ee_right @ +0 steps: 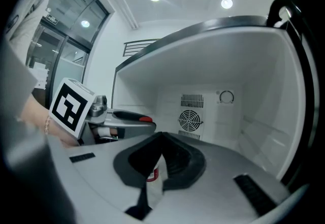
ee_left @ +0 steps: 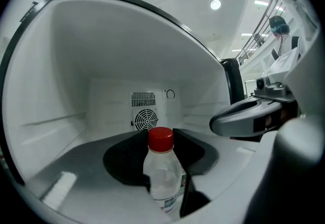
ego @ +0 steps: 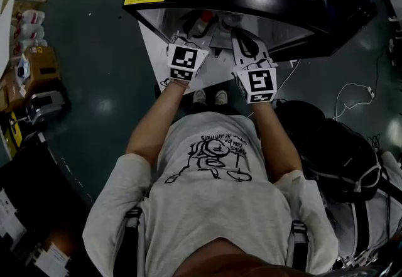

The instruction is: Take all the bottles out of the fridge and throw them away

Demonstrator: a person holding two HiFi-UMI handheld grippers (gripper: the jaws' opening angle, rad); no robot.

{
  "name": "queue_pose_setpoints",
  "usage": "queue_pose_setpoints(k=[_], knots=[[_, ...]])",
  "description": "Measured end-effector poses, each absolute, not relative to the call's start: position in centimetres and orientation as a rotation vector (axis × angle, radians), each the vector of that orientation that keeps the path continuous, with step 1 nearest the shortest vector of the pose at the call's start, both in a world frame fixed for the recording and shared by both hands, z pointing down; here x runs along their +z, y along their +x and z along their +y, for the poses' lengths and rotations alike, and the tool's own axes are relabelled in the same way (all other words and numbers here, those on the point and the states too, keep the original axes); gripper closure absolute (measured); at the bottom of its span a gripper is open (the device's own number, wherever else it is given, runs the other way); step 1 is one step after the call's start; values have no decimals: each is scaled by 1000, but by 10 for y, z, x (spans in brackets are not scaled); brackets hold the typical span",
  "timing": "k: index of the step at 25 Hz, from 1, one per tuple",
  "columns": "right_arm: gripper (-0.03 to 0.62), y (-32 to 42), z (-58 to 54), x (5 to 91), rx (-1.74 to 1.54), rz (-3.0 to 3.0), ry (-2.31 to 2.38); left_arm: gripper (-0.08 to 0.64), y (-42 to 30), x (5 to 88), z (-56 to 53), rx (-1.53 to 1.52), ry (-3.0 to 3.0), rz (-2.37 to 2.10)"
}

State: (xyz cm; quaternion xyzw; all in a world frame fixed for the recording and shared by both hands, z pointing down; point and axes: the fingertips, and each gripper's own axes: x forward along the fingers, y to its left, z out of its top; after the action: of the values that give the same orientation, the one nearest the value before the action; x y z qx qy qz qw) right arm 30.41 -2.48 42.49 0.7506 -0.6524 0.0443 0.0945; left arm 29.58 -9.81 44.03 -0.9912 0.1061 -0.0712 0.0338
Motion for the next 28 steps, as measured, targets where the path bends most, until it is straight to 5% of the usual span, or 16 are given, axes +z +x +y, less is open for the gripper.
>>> queue_pose_setpoints(k=[28], knots=[[583,301,-15,378,147,-2004,2215,402,260,360,-47,-130,-3127,132]])
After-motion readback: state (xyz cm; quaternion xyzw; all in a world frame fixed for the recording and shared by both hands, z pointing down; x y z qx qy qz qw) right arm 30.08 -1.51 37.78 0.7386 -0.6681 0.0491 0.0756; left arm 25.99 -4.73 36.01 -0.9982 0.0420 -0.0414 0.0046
